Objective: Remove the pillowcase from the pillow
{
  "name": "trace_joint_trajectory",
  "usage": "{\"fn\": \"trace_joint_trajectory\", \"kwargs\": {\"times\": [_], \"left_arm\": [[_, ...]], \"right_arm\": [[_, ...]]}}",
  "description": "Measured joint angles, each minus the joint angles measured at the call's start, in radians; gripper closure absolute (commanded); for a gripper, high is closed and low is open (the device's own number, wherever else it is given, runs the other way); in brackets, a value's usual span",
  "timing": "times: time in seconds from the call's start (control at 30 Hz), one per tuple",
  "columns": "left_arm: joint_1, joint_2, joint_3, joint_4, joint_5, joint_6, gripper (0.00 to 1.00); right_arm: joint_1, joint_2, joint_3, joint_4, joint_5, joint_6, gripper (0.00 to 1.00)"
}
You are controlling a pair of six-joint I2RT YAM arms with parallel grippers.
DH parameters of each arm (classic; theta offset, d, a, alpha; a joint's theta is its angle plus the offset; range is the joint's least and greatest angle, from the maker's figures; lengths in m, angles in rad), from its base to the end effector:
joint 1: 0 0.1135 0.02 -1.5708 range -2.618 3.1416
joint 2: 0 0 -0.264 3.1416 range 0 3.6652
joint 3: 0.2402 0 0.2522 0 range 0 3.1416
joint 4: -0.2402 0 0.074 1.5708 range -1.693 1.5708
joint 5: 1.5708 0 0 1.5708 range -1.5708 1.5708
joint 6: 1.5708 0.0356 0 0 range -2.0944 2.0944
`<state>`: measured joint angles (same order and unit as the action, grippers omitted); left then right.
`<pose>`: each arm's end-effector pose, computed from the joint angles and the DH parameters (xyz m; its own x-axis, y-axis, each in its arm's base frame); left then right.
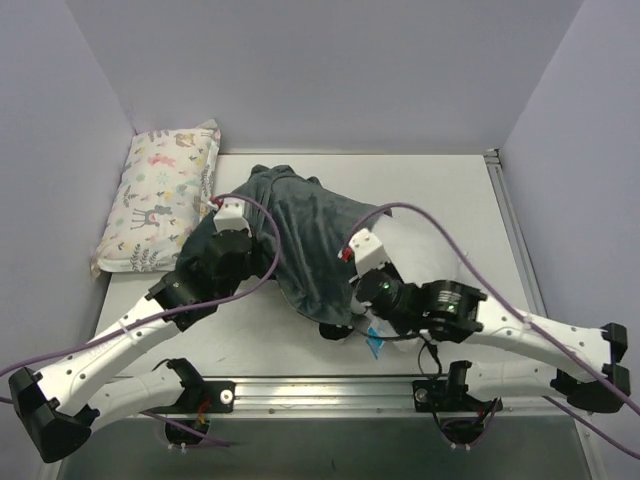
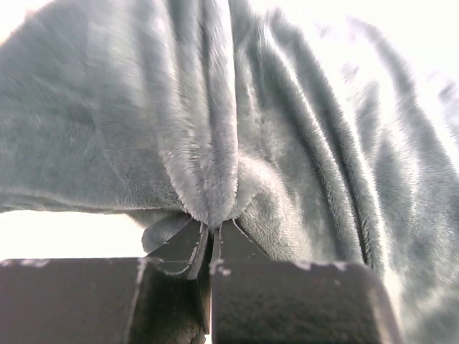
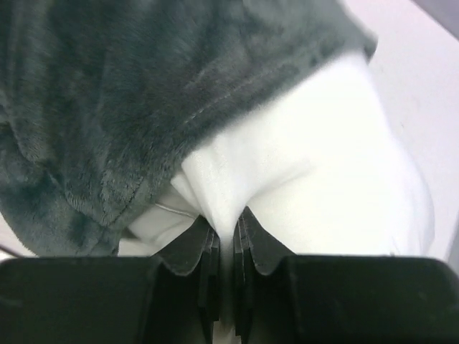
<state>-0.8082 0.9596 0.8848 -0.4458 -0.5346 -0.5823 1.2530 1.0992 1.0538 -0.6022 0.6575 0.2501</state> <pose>0.1568 -0.1379 0.3192 -0.4612 -0.2023 -0.8639 0.0757 0.9612 -0.2654 0.0922 0.2107 0.3359 -0.3310 -0.3794 -0.8640 -0.5343 0.8301 -0.1598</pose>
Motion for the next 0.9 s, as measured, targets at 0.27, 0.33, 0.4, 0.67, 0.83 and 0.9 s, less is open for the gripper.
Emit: {"fn": "trace_joint_trajectory", "kwargs": {"times": [0.27, 0.33, 0.4, 0.67, 0.83, 0.9], "left_arm": [[0.014, 0.068, 0.438, -0.082, -0.06, 0.19, 1.0], [0.05, 0.113, 0.496, -0.082, -0.046, 0.215, 1.0], [0.121, 0.156, 0.507, -0.083, -0.003, 0.222, 1.0], [0.659, 0.281, 0.296, 0.006, 0.491, 0.08, 1.0], [0.746, 0.326, 0.274, 0.092, 0.679, 0.013, 1.0], [0.731, 0.345, 0.278, 0.121, 0.679, 0.01, 1.0]], "right_arm": [[-0.219, -0.127, 0.333, -0.022, -0.241, -0.029, 1.0], [-0.371, -0.139, 0.331, -0.024, -0.323, -0.016, 1.0], [-0.52, -0.141, 0.288, -0.016, -0.41, 0.0, 1.0], [-1.042, -0.078, 0.074, 0.092, -0.874, 0.123, 1.0], [-1.116, -0.027, 0.079, 0.134, -0.992, 0.168, 1.0], [-1.128, 0.012, 0.1, 0.134, -0.994, 0.171, 0.81]]}}
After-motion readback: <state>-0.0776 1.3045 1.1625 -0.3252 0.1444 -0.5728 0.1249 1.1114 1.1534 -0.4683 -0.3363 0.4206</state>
